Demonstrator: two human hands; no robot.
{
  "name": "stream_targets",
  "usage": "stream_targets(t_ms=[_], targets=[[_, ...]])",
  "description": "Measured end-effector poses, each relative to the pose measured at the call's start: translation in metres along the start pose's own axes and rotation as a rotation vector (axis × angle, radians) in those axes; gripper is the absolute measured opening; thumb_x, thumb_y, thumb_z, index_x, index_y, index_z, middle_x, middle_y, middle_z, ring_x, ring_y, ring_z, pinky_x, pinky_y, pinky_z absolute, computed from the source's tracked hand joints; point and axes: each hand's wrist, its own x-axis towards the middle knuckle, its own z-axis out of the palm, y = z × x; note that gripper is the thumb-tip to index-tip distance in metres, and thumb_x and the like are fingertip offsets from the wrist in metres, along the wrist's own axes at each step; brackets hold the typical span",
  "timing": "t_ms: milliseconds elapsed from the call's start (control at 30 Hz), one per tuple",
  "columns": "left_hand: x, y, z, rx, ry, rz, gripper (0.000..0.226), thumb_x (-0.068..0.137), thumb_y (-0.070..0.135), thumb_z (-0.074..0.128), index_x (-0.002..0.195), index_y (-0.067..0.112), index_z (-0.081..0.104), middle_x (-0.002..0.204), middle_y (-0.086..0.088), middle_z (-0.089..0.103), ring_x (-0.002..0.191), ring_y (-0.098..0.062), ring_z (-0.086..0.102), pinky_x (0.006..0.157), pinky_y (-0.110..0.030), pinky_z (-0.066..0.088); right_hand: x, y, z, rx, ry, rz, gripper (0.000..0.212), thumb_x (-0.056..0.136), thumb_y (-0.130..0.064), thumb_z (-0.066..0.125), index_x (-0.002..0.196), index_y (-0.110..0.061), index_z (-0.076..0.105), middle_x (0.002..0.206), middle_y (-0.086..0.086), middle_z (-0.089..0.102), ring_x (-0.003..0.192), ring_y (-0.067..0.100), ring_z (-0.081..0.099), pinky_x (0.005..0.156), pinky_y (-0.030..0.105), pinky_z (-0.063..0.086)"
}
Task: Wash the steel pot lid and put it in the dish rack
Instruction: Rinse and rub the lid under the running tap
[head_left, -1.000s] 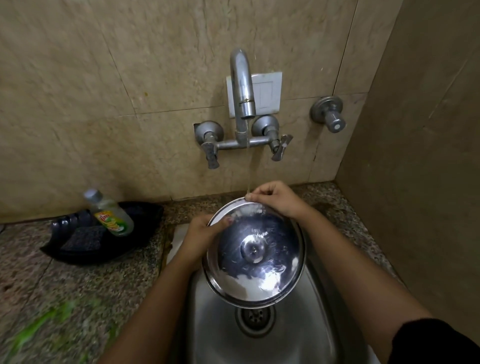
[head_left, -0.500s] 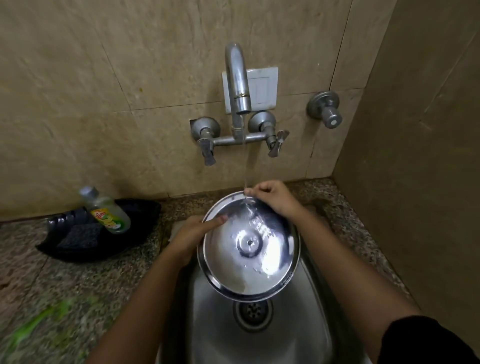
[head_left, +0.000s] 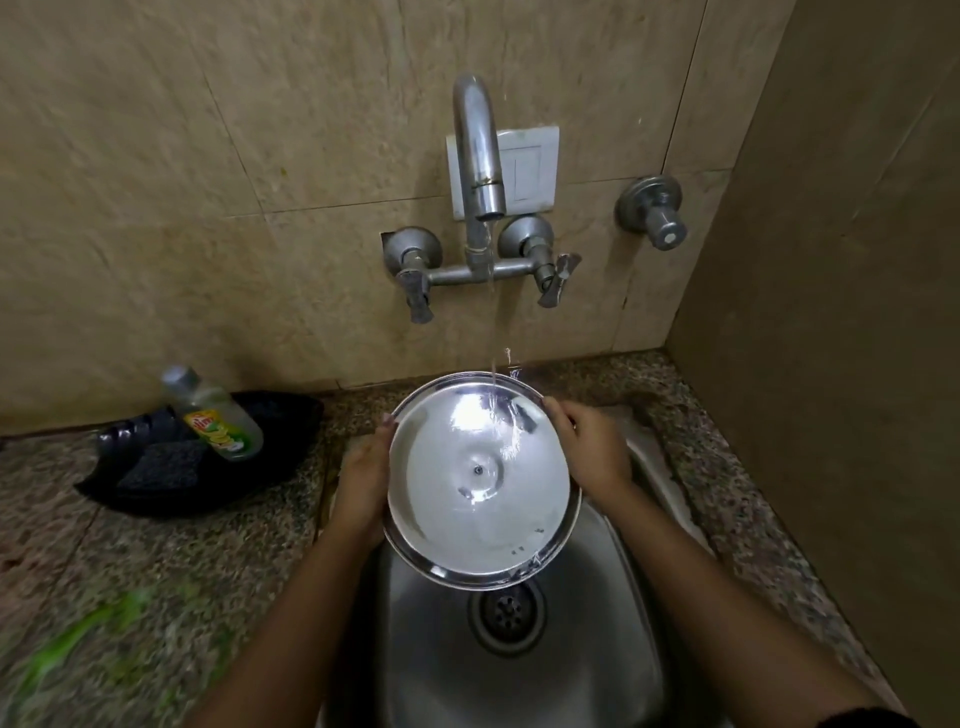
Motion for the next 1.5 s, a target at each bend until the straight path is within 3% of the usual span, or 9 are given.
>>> stream_targets(t_ms=[233,367,467,567,700,833,1100,1233,1500], targets=[[-0.015,-0.001,0.025,0.029,0.026,0.088,0.05,0.099,0.04,0.043,0.067,0.009,0.066,0.051,0.004,0.065,0.049,-0.005,0.06,0.048,-0.017,0.046,0.0,-0.056,0.034,-0.432,0.084,-0.242,0.062,0.096,-0.045,0.029,0.147,-0.01,0.03,0.153,0.011,0.034,0.142,0.029,0.028,0.116,0.048,0.023],[-0.015,0.004,0.038,0.021,0.073,0.066,0.045,0.099,0.042,0.039,0.078,0.015,0.068,0.067,0.002,0.067,0.057,-0.001,0.064,0.048,-0.008,0.045,-0.039,-0.082,0.066,-0.415,-0.169,-0.558,0.058,0.099,-0.032,0.023,0.152,-0.012,0.014,0.161,0.004,0.009,0.149,0.016,0.003,0.12,0.041,0.012],[-0.008,0.003,0.026,-0.003,0.126,0.056,0.048,0.096,0.046,0.045,0.073,0.012,0.069,0.073,-0.006,0.07,0.066,-0.015,0.067,0.064,-0.025,0.052,-0.067,-0.048,0.049,-0.472,-0.326,-0.667,0.058,0.101,-0.038,0.023,0.153,-0.017,0.009,0.162,0.0,0.005,0.148,0.012,-0.001,0.12,0.035,0.005],[-0.004,0.002,0.014,-0.023,0.147,0.062,0.048,0.094,0.047,0.049,0.075,0.007,0.07,0.077,-0.012,0.07,0.073,-0.025,0.065,0.073,-0.04,0.055,-0.072,0.0,0.022,-0.539,-0.327,-0.593,0.065,0.098,-0.047,0.024,0.153,-0.02,0.003,0.161,-0.002,-0.001,0.148,0.013,-0.005,0.119,0.04,0.006],[-0.017,0.001,0.02,-0.007,0.16,0.087,0.04,0.099,0.037,0.045,0.068,0.016,0.06,0.066,-0.001,0.061,0.061,-0.009,0.061,0.056,-0.018,0.049,-0.037,0.015,0.011,-0.62,-0.162,-0.31,0.07,0.096,-0.053,0.02,0.153,-0.015,0.005,0.161,0.002,0.0,0.147,0.015,-0.005,0.119,0.043,0.008],[-0.023,-0.005,0.033,-0.061,0.13,0.05,0.043,0.097,0.04,0.048,0.068,0.011,0.061,0.065,-0.002,0.063,0.068,-0.015,0.059,0.059,-0.023,0.049,-0.006,-0.034,0.034,-0.522,-0.093,-0.315,0.072,0.097,-0.054,0.021,0.152,-0.013,0.001,0.159,0.002,-0.007,0.148,0.017,-0.006,0.12,0.041,0.0],[-0.006,-0.003,0.019,-0.03,0.193,0.063,0.046,0.095,0.045,0.049,0.065,0.013,0.063,0.07,-0.008,0.066,0.068,-0.02,0.061,0.07,-0.031,0.051,-0.083,-0.024,0.058,-0.468,-0.373,-0.887,0.068,0.096,-0.043,0.041,0.152,-0.015,0.014,0.16,0.003,0.016,0.148,0.015,0.009,0.119,0.036,0.01],[0.004,-0.011,0.004,0.053,0.186,0.085,0.061,0.087,0.057,0.049,0.075,0.0,0.065,0.077,-0.018,0.066,0.072,-0.023,0.059,0.072,-0.041,0.051,-0.078,0.029,0.025,-0.526,-0.387,-0.82,0.068,0.084,-0.018,0.042,0.15,-0.015,0.026,0.157,0.003,0.026,0.146,0.017,0.02,0.113,0.04,0.029],[0.002,-0.011,0.0,0.0,0.039,-0.183,0.032,0.099,0.03,0.043,0.089,0.014,0.068,0.087,-0.01,0.07,0.08,-0.023,0.064,0.074,-0.033,0.052,-0.058,0.03,-0.004,-0.397,-0.243,-1.057,0.035,0.101,-0.021,0.039,0.13,-0.022,0.058,0.135,-0.004,0.059,0.125,0.014,0.054,0.1,0.031,0.041]])
